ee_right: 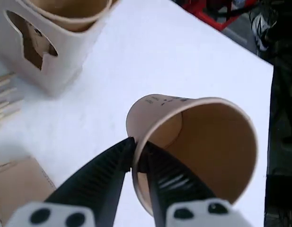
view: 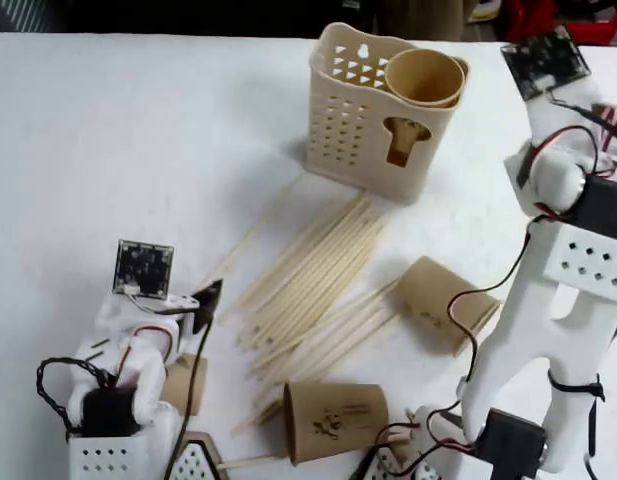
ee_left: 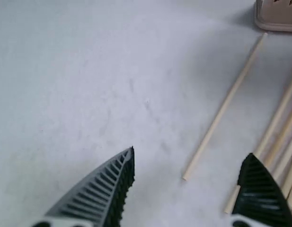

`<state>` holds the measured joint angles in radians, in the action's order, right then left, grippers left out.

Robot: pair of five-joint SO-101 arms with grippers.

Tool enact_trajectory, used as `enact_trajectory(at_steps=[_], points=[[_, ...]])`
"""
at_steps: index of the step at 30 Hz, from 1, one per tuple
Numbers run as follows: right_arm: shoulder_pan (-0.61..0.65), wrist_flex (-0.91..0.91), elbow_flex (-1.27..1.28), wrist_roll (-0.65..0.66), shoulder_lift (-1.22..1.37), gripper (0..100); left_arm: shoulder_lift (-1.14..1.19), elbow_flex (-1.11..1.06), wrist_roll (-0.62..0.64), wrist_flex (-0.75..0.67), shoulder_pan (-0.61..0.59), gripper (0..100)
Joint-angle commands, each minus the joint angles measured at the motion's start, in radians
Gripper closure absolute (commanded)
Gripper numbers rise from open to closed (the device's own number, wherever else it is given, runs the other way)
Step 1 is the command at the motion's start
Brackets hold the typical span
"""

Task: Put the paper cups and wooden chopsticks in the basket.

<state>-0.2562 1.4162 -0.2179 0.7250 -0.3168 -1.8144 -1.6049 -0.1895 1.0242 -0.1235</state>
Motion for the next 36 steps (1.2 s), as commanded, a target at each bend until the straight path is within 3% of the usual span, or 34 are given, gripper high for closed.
enact_trajectory(at_steps=[1, 9, 17, 36], points=[[0.070, 0.002, -0.103, 0.002, -0.041, 97.9, -0.010, 0.009, -0.012, -0.026, -0.007, 65], [0.206, -0.010, -0.261, -0.040, -0.033, 97.8, -0.010, 0.009, -0.012, -0.026, -0.007, 65], [0.318, -0.148, -0.275, -0.040, 0.035, 97.8, -0.010, 0.009, -0.012, -0.026, -0.007, 65], [0.390, -0.197, -0.275, -0.040, 0.259, 97.9, -0.010, 0.009, -0.012, -0.026, -0.007, 65]])
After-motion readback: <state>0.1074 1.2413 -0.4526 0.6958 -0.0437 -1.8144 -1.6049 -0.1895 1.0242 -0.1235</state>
